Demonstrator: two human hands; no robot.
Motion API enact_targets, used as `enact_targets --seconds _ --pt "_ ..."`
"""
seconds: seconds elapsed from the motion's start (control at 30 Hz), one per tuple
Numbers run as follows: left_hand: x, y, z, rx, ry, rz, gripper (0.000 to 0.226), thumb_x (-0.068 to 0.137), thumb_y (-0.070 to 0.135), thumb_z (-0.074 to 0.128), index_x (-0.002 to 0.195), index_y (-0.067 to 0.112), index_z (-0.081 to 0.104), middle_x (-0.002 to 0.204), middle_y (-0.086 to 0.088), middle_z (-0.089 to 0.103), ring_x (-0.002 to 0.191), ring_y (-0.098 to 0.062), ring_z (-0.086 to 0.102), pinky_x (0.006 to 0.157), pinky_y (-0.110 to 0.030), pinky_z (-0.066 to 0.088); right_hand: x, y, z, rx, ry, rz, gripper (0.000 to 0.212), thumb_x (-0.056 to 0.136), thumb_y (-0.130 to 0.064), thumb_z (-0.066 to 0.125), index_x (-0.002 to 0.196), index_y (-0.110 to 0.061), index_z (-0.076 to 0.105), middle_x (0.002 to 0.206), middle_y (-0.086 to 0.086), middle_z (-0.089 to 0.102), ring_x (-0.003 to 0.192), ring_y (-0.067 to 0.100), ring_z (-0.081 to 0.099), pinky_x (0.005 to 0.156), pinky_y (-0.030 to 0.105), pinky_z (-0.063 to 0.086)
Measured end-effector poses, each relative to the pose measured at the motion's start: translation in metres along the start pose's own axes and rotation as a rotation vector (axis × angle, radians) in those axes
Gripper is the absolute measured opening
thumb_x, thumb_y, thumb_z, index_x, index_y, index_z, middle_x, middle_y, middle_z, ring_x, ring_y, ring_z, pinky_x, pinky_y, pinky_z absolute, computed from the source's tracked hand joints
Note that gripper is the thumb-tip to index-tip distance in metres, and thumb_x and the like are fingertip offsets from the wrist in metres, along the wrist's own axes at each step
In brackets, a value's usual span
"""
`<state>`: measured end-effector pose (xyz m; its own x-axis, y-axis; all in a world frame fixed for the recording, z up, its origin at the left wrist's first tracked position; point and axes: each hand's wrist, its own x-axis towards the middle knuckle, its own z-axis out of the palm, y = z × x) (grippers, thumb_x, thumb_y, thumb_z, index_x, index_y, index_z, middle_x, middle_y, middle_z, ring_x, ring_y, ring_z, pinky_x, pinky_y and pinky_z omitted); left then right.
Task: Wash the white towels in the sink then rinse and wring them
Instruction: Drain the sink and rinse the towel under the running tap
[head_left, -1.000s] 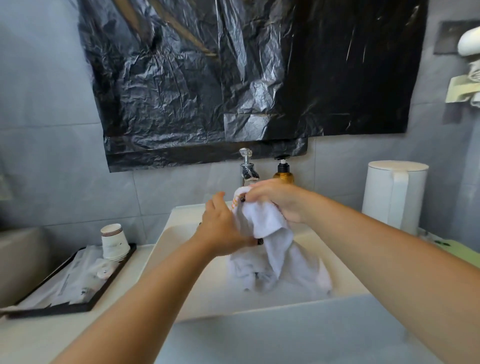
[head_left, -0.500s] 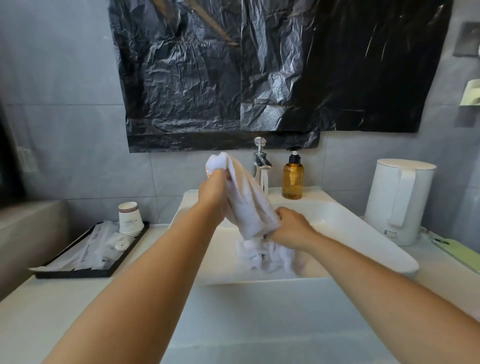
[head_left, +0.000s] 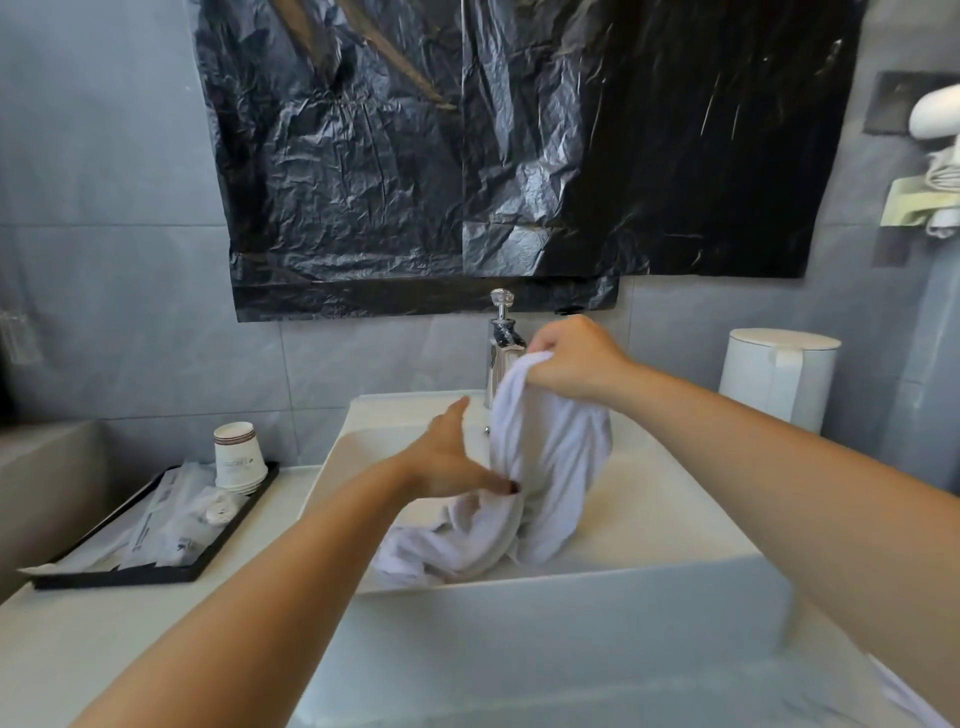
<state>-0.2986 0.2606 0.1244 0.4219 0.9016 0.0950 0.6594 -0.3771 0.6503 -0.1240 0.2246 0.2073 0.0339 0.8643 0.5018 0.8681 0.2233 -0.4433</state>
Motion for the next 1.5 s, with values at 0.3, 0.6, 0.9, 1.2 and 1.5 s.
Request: enact_targets --seconds 0.3,0.6,0.9,1.2,1.5 --pt "0.001 0.0 -0.03 -0.402 0.221 0.126 0.04 0.069 0.024 0.052 0.093 -0.004 0.068 0.084 -0.007 0.061 0.076 -0.017 0.052 0.066 -0.027 0.042 -0.031 0.025 0.052 0.057 0.014 0.079 0.033 0.072 -0.027 0.075 0.101 -0.021 0.061 0.103 -0.002 0.051 0.093 0.018 0.052 0.076 0.031 0.045" --pt "0.003 0.014 -0.055 -0.505 0.467 0.035 0.018 0.091 0.01 0.052 0.089 0.0 0.066 0.088 -0.011 0.067 0.079 -0.026 0.058 0.072 -0.035 0.045 -0.034 0.056 0.07 0.535 -0.283 0.19 0.014 0.091 -0.019 0.065 0.097 -0.006 0.068 0.087 0.001 0.065 0.083 0.014 0.058 0.066 0.024 0.04" --pt "-0.007 -0.033 -0.037 0.276 0.228 -0.011 0.044 0.078 0.055 0.076 0.066 0.018 0.054 0.066 0.002 0.055 0.064 -0.018 0.05 0.056 -0.031 0.034 0.023 0.063 -0.036 0.122 0.051 0.162 0.017 0.09 -0.007 0.048 0.073 -0.007 0.052 0.071 0.006 0.046 0.073 0.02 0.038 0.059 0.032 0.026" --pt "-0.016 -0.033 -0.08 0.085 0.041 0.055 0.048 0.071 0.054 0.07 0.092 0.012 0.075 0.096 -0.012 0.074 0.082 -0.017 0.063 0.081 -0.038 0.052 -0.011 0.104 -0.07 -0.012 0.069 0.119 0.019 0.077 -0.033 0.081 0.071 -0.022 0.066 0.082 0.005 0.068 0.078 0.023 0.059 0.063 0.029 0.041" --pt "0.017 -0.032 -0.039 0.307 0.437 -0.136 0.049 0.078 0.038 0.078 0.108 0.016 0.047 0.108 -0.008 0.057 0.101 -0.03 0.056 0.081 -0.039 0.048 0.001 0.113 -0.002 -0.104 0.107 0.256 0.021 0.084 -0.016 0.069 0.104 -0.011 0.064 0.104 0.01 0.064 0.098 0.032 0.06 0.074 0.034 0.047"
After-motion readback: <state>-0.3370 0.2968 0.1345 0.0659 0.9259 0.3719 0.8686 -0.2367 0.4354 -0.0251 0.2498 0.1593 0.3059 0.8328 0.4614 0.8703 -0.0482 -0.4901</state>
